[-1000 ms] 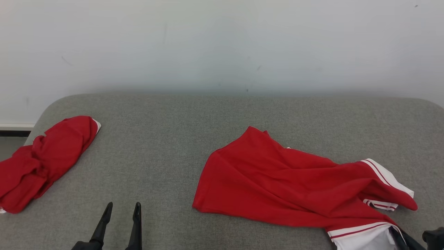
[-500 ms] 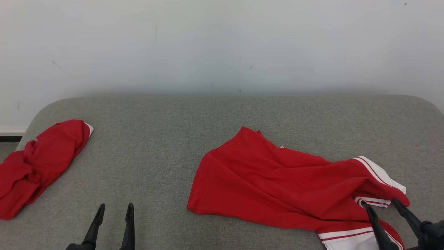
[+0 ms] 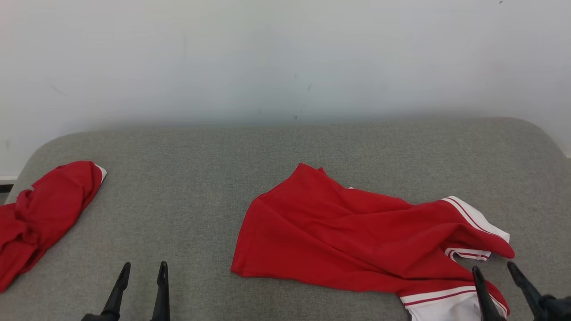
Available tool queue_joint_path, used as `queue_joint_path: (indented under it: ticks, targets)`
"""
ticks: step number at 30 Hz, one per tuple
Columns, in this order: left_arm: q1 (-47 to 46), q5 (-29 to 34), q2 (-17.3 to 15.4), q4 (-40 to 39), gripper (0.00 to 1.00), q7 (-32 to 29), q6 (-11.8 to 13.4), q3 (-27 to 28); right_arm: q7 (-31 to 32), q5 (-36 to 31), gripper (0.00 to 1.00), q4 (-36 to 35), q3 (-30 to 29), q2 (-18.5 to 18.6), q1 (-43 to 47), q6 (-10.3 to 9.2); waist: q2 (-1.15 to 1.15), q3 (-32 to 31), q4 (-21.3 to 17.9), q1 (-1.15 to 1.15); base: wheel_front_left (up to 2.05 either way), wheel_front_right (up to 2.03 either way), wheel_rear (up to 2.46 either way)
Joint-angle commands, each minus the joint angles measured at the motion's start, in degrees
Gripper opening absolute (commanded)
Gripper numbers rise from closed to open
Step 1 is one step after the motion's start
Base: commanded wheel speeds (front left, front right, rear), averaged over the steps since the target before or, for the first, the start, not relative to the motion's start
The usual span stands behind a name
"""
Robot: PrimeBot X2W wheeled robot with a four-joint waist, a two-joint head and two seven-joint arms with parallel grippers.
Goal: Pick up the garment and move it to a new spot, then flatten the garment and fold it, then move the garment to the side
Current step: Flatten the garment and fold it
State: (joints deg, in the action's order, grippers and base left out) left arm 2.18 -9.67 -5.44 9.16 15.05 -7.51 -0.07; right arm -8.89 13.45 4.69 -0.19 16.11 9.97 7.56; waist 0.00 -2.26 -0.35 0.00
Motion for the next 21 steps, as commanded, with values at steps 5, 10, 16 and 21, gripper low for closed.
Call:
queue_joint_path:
  ticks: [5, 10, 16, 21]
  targets:
    - [-0.31, 0.32, -0.01, 0.21, 1.00, 0.19, 0.08, -0.61, 3.44, -0.20, 1.00, 4.02, 0.34, 3.18, -7.26, -0.14, 0.00, -0.01, 0.05, 0.00, 0.00, 0.00, 0.00]
    - [-1.22, 0.14, 0.42, 0.43, 1.00, 0.19, 0.08, -1.67, 6.46, -0.10, 1.00, 9.72, 1.15, 6.83, -14.02, -0.14, 0.00, 0.22, 1.35, 0.00, 0.00, 0.00, 0.00]
    - [-2.60, -0.30, 0.78, 0.71, 1.00, 0.19, 0.08, -3.10, 8.73, 1.91, 1.00, 21.26, 1.03, 9.26, -22.60, -0.14, 0.00, 1.89, 3.42, 0.00, 0.00, 0.00, 0.00]
    - [-3.91, -0.64, 0.55, 0.76, 1.00, 0.19, 0.08, -3.93, 10.51, 3.43, 1.00, 28.72, 1.46, 10.09, -26.93, -0.15, 0.00, 3.85, 4.43, 0.00, 0.00, 0.00, 0.00]
